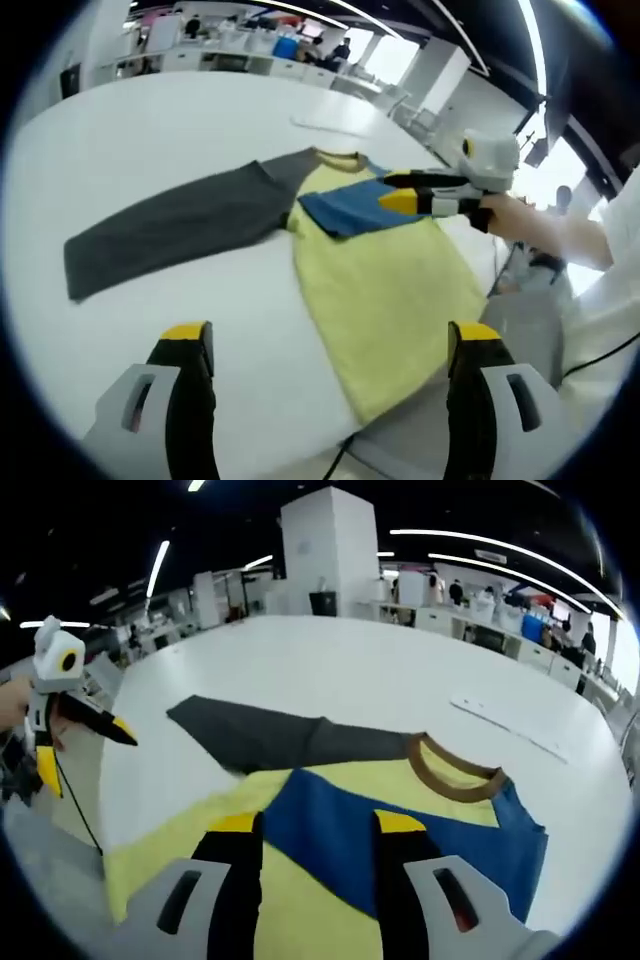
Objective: Fold the garment on the visible template until the final outline fits inside the template.
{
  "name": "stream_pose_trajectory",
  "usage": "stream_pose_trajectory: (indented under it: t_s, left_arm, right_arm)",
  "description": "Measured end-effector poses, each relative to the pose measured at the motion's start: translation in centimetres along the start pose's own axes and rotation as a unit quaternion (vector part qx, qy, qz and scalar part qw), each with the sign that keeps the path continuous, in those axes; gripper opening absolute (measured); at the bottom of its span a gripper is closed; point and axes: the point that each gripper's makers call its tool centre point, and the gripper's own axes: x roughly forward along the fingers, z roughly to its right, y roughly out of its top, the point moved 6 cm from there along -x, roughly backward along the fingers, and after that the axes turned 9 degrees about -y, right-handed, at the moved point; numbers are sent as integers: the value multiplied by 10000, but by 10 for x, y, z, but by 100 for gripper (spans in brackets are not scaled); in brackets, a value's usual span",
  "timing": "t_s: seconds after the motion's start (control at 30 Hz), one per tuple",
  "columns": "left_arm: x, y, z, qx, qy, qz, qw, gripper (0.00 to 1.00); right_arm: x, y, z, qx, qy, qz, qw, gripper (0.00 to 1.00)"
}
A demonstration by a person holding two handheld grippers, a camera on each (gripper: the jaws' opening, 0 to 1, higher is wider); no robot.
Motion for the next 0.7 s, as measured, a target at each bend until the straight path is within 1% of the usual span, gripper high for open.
stream_pose_trajectory:
  t_s: [0.13, 0.17, 0.27, 0.3, 0.37, 0.57, 0.6, 0.63, 0.7]
  left_arm:
    - [-3, 1, 6, 43, -21, 27, 10000, 93]
    - [-4, 2, 9, 68, -26, 27, 10000, 93]
    - [-6, 4, 13, 90, -5, 4, 10000, 96]
    - [-8, 5, 15, 107, 16, 17, 9999, 98]
    - [-11, 8, 18, 143, 39, 53, 9999, 98]
    - [-18, 14, 31, 180, 21, 196, 9996, 98]
    - [-18, 14, 32, 194, 26, 205, 9996, 98]
    - [-20, 15, 35, 217, 32, 210, 9995, 98]
    - [-22, 16, 38, 250, 52, 212, 9995, 98]
  right_arm:
    - [-16, -5, 4, 61, -76, -2, 10000, 53]
    - [-23, -7, 5, 82, -95, -12, 9999, 54]
    - [-36, -11, 10, 201, -118, -59, 9997, 59]
    - [-41, -13, 12, 255, -114, -88, 9996, 61]
    - [-51, -16, 15, 297, -123, -103, 9994, 64]
    - [-80, -22, 25, 557, -211, -37, 9982, 73]
    - [-84, -22, 27, 588, -192, -16, 9981, 75]
    - [-90, -22, 26, 698, -85, 82, 9975, 78]
    - [-102, -23, 27, 757, -28, 108, 9971, 85]
